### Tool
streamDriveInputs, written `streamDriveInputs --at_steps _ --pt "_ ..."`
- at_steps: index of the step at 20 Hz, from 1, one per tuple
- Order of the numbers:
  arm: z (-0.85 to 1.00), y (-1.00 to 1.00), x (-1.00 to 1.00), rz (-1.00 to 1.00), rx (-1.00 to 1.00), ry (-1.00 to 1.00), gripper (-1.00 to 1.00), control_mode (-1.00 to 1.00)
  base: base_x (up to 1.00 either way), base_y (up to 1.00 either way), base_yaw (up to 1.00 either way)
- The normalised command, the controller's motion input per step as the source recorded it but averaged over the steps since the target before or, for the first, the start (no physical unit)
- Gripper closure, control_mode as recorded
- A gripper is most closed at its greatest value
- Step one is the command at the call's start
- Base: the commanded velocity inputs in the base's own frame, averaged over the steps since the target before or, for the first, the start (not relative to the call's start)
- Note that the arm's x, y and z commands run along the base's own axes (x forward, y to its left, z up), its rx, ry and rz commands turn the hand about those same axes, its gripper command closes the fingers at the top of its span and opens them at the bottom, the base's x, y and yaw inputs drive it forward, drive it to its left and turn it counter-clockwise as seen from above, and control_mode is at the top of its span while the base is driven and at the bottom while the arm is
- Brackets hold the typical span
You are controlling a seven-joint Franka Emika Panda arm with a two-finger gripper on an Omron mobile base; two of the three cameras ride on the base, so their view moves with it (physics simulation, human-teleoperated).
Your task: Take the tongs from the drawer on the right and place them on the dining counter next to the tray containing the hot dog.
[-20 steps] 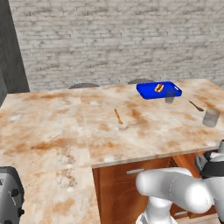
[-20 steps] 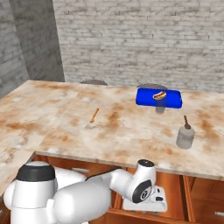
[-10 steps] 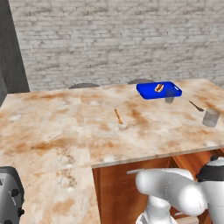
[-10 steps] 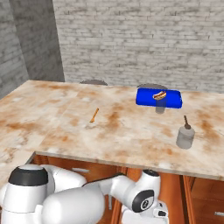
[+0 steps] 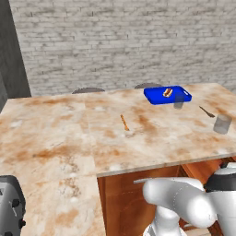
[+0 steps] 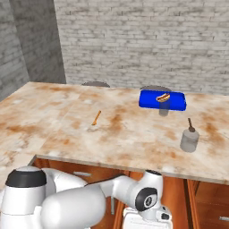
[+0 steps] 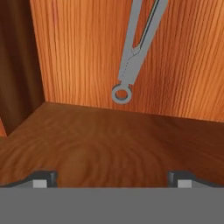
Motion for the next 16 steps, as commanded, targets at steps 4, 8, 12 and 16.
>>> streamDriveInputs --at_steps 4,8,12,16 --pt "0.32 0.00 0.00 0.00 0.00 -0.08 -1.00 -1.00 0.00 0.00 0.00" --pt "0.35 0.00 0.01 0.00 0.00 -0.05 -1.00 -1.00 0.00 0.00 0.00" --pt "0.19 0.00 0.31 0.00 0.00 0.00 -1.00 -1.00 0.00 0.00 0.00" --pt "0.04 0.00 0.50 0.00 0.00 0.00 -1.00 -1.00 0.00 0.00 0.00"
